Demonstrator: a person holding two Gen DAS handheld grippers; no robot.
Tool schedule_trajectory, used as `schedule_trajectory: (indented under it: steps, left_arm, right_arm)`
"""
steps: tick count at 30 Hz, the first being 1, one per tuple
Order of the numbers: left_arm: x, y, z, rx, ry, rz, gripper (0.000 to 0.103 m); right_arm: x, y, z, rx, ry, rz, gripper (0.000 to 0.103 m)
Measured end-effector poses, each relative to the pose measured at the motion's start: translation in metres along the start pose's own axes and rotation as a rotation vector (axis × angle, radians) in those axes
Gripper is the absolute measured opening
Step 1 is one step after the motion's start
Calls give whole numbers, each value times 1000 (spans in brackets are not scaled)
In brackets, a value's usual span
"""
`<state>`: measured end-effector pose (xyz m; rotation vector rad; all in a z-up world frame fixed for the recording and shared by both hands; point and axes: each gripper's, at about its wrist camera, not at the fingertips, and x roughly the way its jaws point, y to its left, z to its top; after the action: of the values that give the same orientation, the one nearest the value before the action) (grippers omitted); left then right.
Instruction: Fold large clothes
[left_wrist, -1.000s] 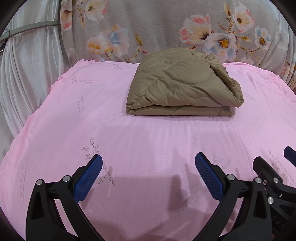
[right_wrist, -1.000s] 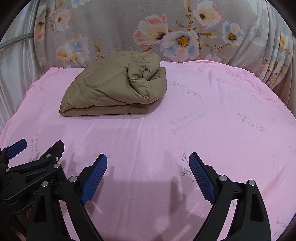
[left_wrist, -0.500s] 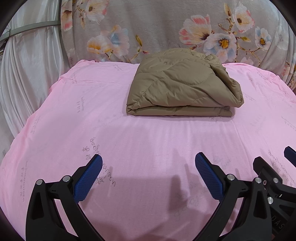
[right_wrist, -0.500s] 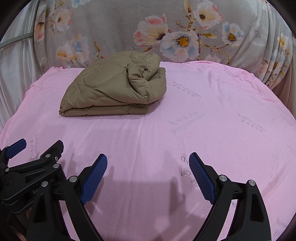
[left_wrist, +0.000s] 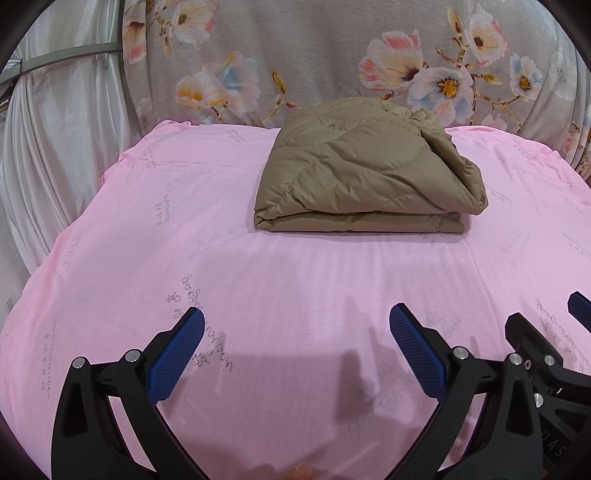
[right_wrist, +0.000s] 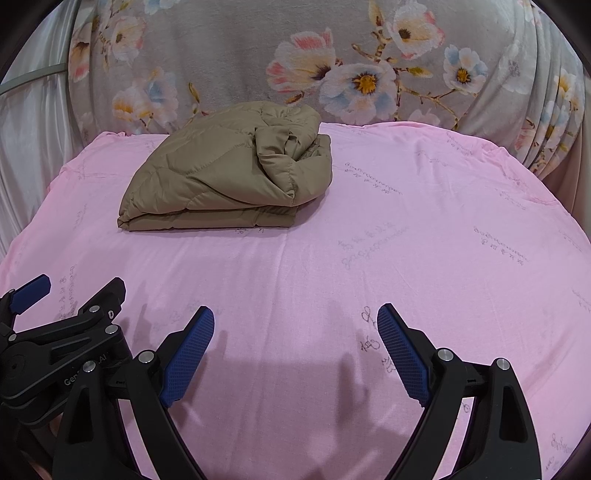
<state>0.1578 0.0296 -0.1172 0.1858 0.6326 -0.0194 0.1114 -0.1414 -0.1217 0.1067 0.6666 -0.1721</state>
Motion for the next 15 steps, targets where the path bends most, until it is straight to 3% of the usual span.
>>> schedule_trajectory:
  steps: [15]
  left_arm:
    - [0, 0, 0, 1, -2, 4, 98]
  right_arm:
    - [-1, -1, 0, -1, 0, -1, 87]
